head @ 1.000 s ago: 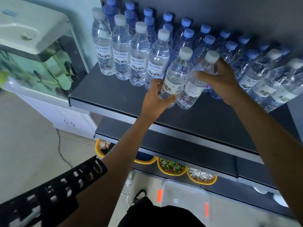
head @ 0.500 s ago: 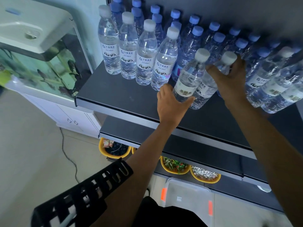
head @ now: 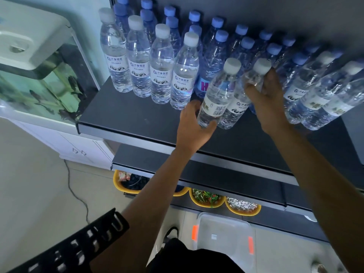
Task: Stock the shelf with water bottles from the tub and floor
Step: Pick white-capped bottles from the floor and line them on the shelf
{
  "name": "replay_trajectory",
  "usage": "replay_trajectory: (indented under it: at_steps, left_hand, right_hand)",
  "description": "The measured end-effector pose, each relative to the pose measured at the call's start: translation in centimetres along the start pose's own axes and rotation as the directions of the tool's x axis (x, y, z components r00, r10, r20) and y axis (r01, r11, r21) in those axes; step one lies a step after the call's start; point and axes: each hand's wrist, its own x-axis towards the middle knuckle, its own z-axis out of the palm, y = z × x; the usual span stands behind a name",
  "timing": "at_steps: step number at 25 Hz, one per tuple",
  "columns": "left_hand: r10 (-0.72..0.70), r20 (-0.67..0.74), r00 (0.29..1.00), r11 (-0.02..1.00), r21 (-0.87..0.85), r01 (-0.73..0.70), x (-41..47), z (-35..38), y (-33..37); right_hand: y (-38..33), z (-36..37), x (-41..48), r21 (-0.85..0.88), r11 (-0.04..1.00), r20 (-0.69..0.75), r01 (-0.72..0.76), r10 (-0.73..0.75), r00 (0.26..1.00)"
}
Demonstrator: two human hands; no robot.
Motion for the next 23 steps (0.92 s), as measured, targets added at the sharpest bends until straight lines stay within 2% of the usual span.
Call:
replay_trajectory:
  at_steps: [2,4,8,12,15,18,20,23]
  left_hand:
    - [-0.013,-0.128,0.992,0.980,0.194,0.038,-0.6,1.2,0.6]
    - [0.010,-0.179,0.984,0.956,0.290,0.043,-0.4,1.8,0.6]
    - [0.020,-0.164,0.986,0.979,0.203,0.014,0.1,1.4,-0.3]
    - [-0.028,-0.305,0.952,0.955,0.273,0.116,0.0,2.0,0.0]
    - [-0.044,-0.270,0.962,0.962,0.248,0.114,0.1,1.8,-0.6]
    - [0.006,-0.238,0.971,0.966,0.254,0.056,-0.1,1.7,-0.9]
    - [-0.017,-0.247,0.969,0.958,0.273,0.086,0.1,1.8,-0.6]
    - [-0.018,-0.250,0.968,0.964,0.254,0.083,0.2,1.7,-0.2]
  right_hand:
    - [0.0,0.4,0.0,-0.008,1.000,-0.030,0.012,-0.013,0.999]
    - [0.0,0.8,0.0,-0.011,0.999,-0.051,0.030,-0.031,0.998]
    - [0.5,1.2,-0.2,-0.023,0.998,-0.081,0.055,-0.057,0.995]
    - [0.9,1.3,-0.4,0.001,0.999,-0.080,0.040,-0.039,0.996]
    - [1.0,1.6,-0.3,-0.005,0.999,-0.100,0.039,-0.039,0.994]
    - [1.1,2.0,-0.3,0.005,1.000,-0.127,0.008,-0.007,0.992]
    - [1.5,2.5,-0.9,0.026,0.999,-0.137,-0.021,0.024,0.990]
    - [3.4,3.6,-3.1,0.087,0.988,-0.152,-0.128,0.141,0.978]
